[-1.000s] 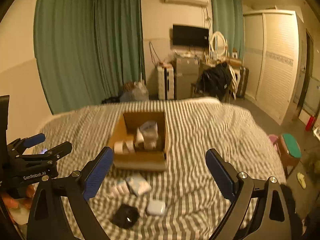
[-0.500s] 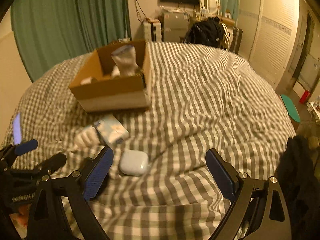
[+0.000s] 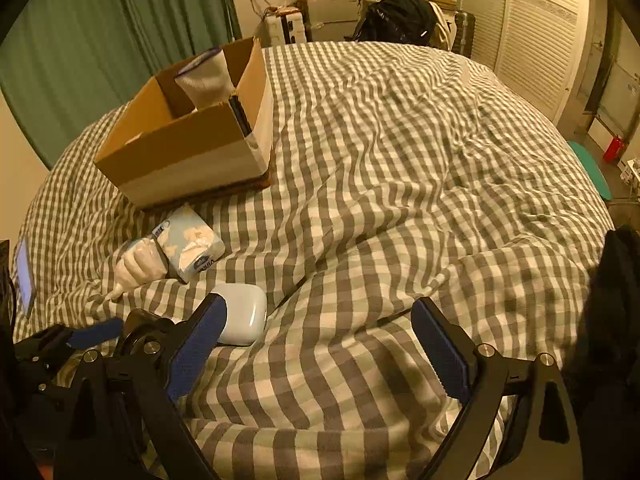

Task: Organize objects
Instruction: 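Grasp the black case with the left tool while the right tool grasps the white earbud case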

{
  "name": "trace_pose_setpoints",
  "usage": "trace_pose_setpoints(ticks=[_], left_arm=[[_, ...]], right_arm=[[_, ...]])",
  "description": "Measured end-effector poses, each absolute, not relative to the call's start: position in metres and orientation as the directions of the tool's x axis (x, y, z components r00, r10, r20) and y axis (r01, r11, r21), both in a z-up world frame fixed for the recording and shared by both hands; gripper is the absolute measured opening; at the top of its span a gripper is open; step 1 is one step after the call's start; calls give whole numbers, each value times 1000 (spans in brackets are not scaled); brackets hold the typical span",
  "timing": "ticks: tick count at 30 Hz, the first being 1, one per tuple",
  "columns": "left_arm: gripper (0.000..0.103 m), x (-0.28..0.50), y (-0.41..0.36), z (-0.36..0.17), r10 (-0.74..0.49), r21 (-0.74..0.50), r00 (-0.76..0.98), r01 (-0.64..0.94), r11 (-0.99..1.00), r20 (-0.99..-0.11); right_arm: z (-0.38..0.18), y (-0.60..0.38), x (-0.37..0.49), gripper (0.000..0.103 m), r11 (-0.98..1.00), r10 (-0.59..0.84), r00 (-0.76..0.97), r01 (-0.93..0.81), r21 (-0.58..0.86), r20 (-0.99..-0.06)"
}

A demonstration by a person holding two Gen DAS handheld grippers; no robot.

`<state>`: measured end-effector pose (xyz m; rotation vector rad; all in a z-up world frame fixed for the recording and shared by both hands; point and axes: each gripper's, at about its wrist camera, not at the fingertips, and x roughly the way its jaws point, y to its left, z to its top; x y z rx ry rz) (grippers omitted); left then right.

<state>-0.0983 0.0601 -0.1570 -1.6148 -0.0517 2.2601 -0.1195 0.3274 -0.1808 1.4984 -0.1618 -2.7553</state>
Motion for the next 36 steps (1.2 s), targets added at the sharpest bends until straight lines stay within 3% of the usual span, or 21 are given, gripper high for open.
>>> trace_pose_setpoints(ticks=[5,15,20,24,36], left_arm=[[48,-97,51,-144,290,-215,-321,-250,-944,-901],[48,-117,7,-125,64,-5,-474,-124,-992,-878],[48,-126,5,-137,89,-33,-444,-132,-991,-892],[48,-126,12,-140,89,-26,-442,-146,-989,-892],[48,-107,11,-116,85,-25,-472,-130,-991,-877]], right_arm=[[-187,321,-129,94,-996,-55,-521,-26,80,-852],[-208,287,-151,93,-989,-133,-430,114,93,-893],[-222,272,-162,78,-979,-159,-370,177,99,-915],[-238,261,-167,55,-971,-158,-310,220,91,-937],[-207,269,-137,54,-977,-170,-408,192,98,-897]])
